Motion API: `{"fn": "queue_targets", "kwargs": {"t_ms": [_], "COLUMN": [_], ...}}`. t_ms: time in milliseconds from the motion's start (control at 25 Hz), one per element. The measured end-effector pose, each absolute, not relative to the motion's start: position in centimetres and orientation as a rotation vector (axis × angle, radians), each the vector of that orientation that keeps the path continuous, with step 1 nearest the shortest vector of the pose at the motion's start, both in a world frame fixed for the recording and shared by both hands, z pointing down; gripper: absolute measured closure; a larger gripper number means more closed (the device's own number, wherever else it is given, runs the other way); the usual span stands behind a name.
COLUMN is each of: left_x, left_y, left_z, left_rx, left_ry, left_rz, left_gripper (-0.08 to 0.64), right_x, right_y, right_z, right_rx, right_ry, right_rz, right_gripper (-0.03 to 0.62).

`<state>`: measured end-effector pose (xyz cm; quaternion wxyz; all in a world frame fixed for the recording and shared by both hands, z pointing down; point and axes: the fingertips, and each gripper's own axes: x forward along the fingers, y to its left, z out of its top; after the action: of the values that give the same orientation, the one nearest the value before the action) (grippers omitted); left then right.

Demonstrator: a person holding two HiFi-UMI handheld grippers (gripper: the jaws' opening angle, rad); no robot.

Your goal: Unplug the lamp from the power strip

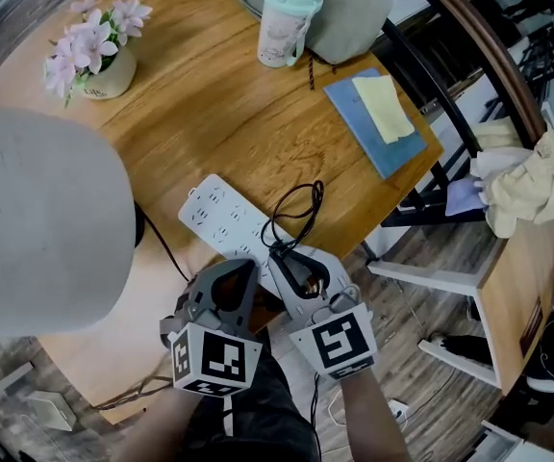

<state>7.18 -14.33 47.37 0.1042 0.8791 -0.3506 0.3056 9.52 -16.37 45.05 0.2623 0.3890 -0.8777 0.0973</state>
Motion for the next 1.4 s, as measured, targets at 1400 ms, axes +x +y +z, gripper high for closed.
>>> {"fn": "queue_targets", "kwargs": {"t_ms": [1400], "left_x": [7.7], "left_y": [-14.8], "left_z": [47.3], "left_rx": [2.574], "left_ry": [-1.073], "left_rz": [0.905], "left_gripper": [0.567], "right_x": [11.1], "right_y": [-16.7], "right_z": [44.6], "right_rx": [1.161], "right_ry": [-2.481], "right_rz": [0.498], "right_gripper": [0.525]}}
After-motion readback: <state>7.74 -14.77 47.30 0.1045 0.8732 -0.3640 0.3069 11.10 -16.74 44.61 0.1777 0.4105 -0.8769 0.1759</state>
